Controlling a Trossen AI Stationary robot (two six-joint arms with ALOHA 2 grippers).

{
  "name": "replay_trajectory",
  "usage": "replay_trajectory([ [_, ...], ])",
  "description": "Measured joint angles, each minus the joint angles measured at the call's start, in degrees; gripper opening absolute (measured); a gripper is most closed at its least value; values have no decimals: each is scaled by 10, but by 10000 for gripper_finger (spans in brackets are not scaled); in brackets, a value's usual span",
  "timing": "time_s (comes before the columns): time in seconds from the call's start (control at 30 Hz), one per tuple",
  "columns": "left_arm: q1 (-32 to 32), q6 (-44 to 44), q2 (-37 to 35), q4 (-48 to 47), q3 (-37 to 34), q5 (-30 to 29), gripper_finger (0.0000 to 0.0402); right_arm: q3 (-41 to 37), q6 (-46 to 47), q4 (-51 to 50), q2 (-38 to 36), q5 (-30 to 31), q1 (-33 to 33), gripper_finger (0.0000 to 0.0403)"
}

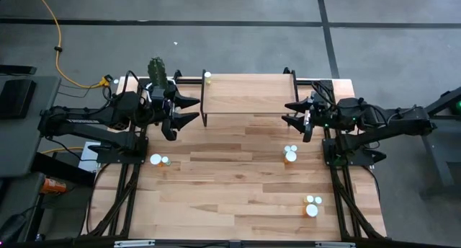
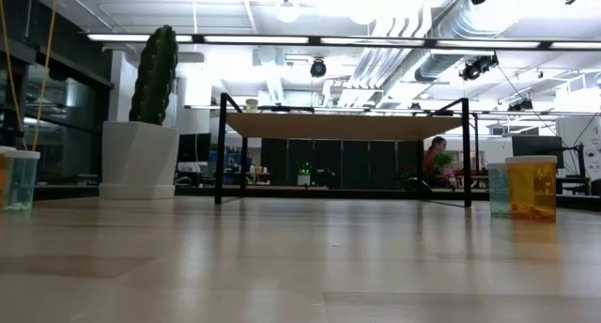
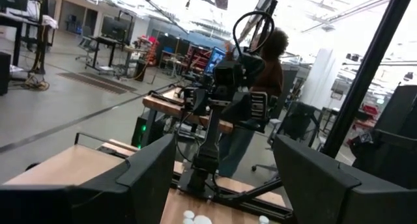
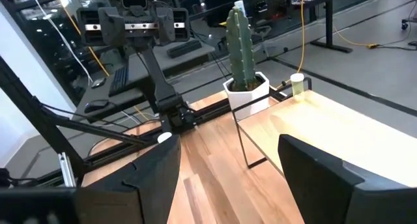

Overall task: Pick and place medicine bottles onto shelf by color
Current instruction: Align the bottom yellow pill bottle with the other yellow pill bottle on the shelf

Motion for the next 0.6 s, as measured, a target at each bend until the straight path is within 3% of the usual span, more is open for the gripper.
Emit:
replay_trajectory([
  [0.6,0,0,0,1,0,0,250,0,-15,0,0,-1,0,250],
])
